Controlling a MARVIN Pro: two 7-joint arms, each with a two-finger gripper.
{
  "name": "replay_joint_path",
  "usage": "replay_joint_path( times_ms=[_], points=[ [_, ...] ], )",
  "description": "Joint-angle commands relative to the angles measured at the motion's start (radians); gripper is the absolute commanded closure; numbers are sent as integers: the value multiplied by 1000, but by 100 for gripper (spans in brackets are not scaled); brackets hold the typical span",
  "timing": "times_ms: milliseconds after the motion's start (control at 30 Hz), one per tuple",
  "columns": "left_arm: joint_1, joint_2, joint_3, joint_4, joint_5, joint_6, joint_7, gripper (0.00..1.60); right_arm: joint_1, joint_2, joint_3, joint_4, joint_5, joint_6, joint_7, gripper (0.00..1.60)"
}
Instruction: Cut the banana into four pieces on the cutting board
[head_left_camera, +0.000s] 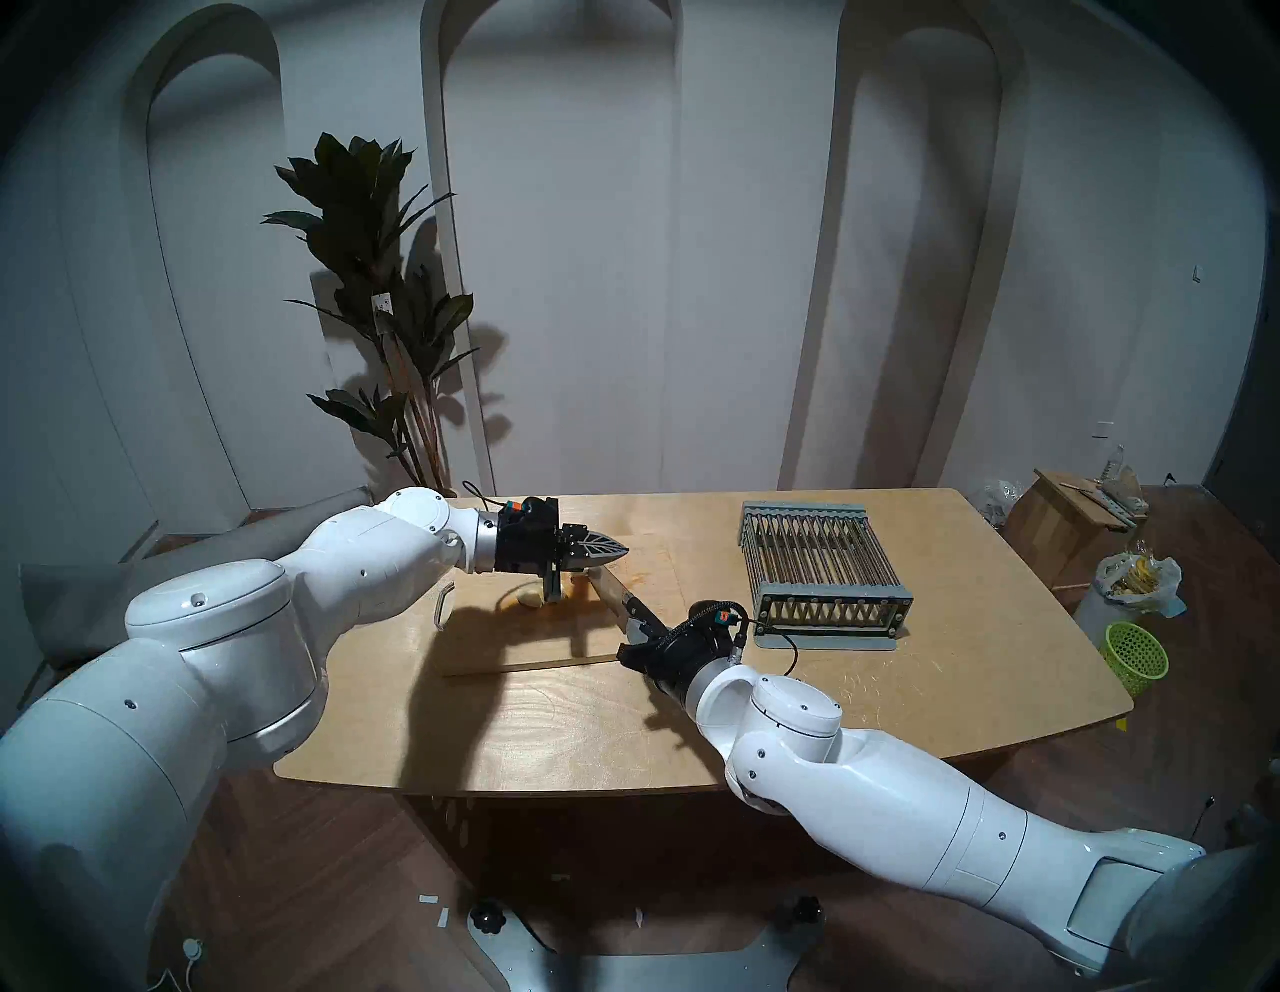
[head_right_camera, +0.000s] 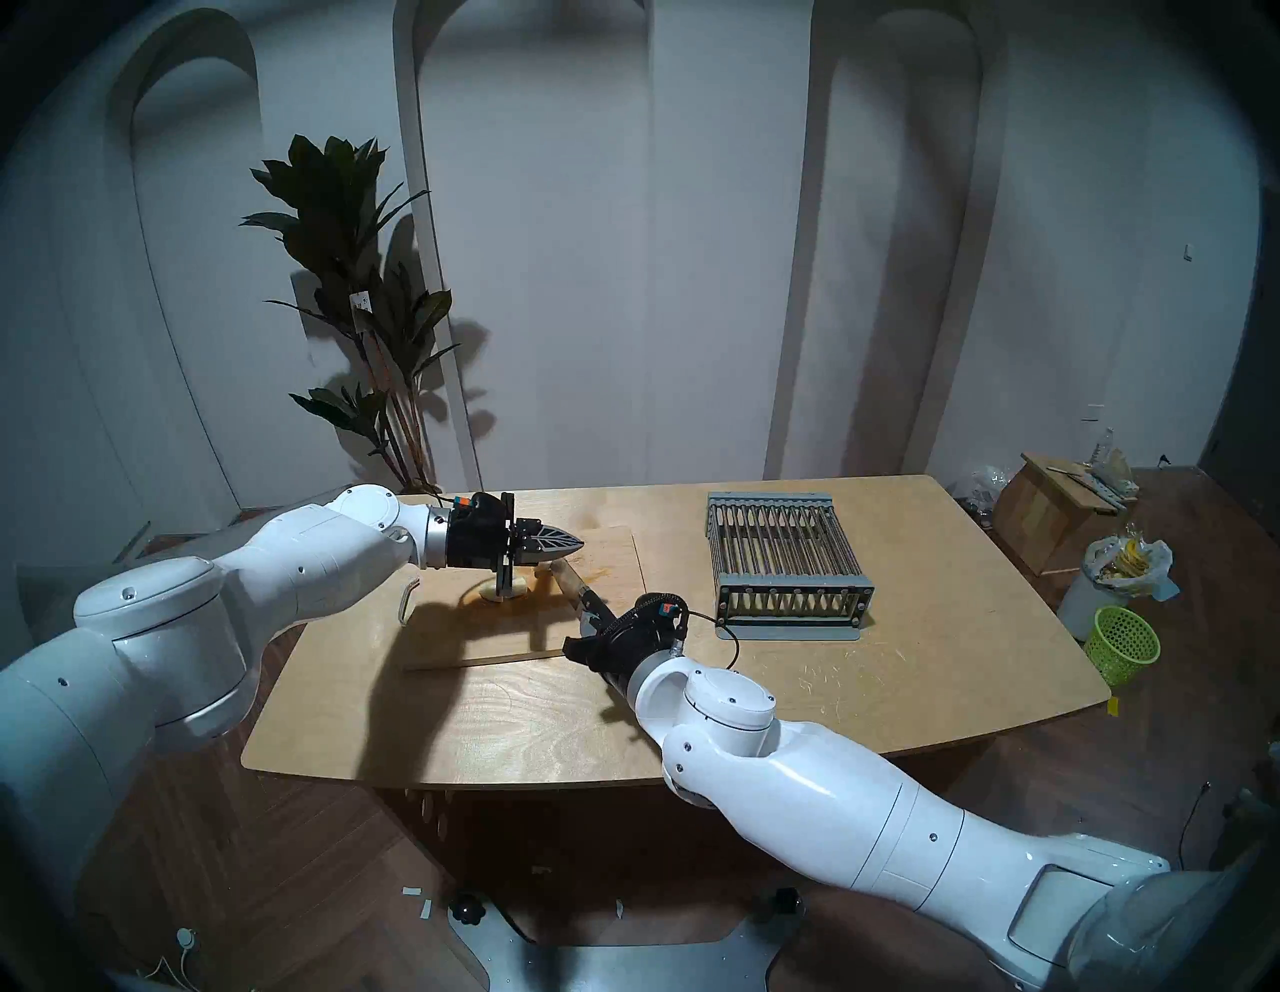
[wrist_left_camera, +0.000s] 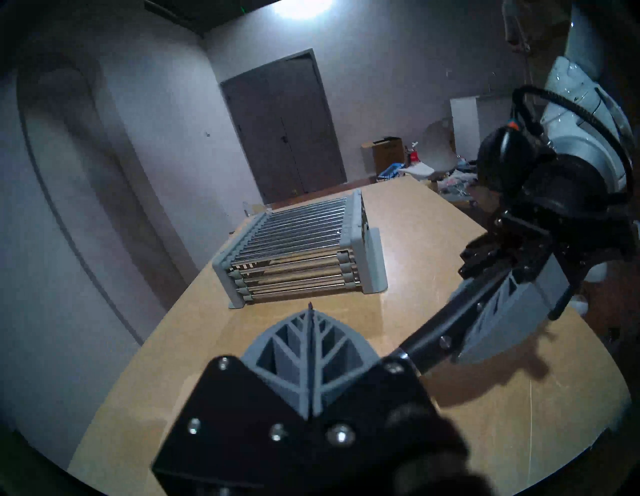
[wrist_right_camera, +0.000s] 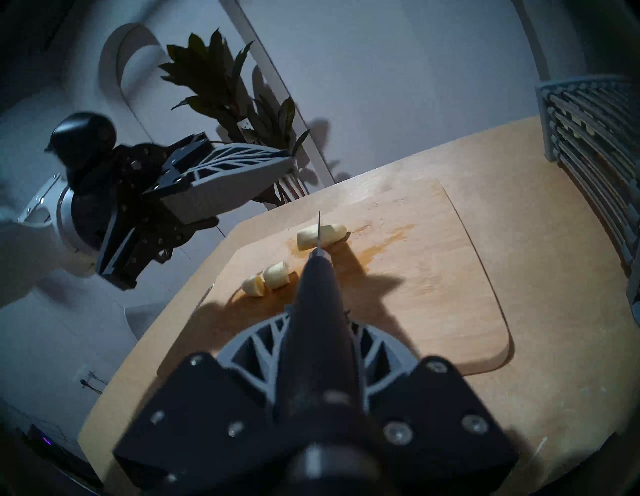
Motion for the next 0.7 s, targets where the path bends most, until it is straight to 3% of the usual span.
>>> replay_joint_path(
  times_ms=[0,133,367,500,533,667],
  points=[
    [-2,5,-32,4,-44,22,-43,160,-29,-70,107,2,240,21,-2,160],
    [-2,4,-43,12,-59,35,-80,160,-37,-92,139,-10,344,58,21,160],
    [-8,6,-54,18,-73,46,-119,160,-21,-99,121,-64,401,115,52,160],
    [-6,11,-61,15,-80,44,-123,160,15,-67,71,-102,284,116,67,160],
    [-3,13,-73,16,-93,41,-125,160,12,-68,73,-108,295,117,63,160],
    [6,19,-121,9,-148,63,-105,160,51,-22,18,-137,167,118,58,160]
  ],
)
